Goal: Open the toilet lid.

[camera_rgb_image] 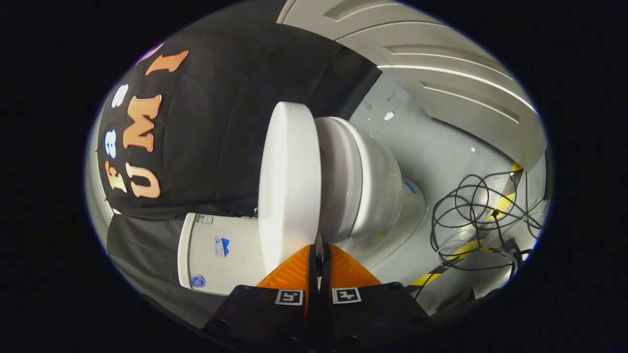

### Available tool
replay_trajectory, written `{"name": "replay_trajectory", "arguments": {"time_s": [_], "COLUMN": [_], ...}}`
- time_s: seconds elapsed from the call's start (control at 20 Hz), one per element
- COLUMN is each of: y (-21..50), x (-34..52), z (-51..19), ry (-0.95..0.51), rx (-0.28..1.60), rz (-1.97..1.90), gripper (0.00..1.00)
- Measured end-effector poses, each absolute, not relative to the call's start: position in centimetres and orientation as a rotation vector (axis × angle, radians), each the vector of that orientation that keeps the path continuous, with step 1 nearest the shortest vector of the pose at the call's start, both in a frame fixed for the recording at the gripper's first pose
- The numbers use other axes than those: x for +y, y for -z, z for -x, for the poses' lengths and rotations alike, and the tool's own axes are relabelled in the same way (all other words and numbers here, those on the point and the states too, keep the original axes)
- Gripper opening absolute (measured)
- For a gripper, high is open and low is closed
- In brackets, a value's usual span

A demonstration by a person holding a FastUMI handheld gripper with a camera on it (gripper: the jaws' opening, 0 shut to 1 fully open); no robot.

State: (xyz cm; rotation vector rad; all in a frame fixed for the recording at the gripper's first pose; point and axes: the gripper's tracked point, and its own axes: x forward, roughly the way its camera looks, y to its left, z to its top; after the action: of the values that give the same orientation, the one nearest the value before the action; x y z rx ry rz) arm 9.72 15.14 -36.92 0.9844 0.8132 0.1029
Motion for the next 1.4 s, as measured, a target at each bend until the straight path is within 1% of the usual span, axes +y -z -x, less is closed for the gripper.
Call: {"name": "replay_trajectory", "arguments": {"time_s": [0.2,0.4,0.55,0.7,0.9,1.05,1.25,1.4], "y": [35.6,35.5,35.1,33.6,32.0,30.1,26.9,26.1], "x": [15.4,15.5,15.6,16.0,16.6,17.4,19.7,20.3], "z": [-9.8,-9.7,-10.5,-11.2,-11.2,-11.3,-11.5,-11.5], "ry": [-0.11,-0.093,-0.08,-0.061,-0.053,-0.049,-0.072,-0.065], "rx": [0.779,0.795,0.757,0.706,0.693,0.658,0.621,0.614], "rz": [-0.935,-0.933,-0.874,-0.819,-0.752,-0.632,-0.551,-0.511], "gripper": [0.08,0.08,0.08,0.08,0.08,0.08,0.08,0.08]}}
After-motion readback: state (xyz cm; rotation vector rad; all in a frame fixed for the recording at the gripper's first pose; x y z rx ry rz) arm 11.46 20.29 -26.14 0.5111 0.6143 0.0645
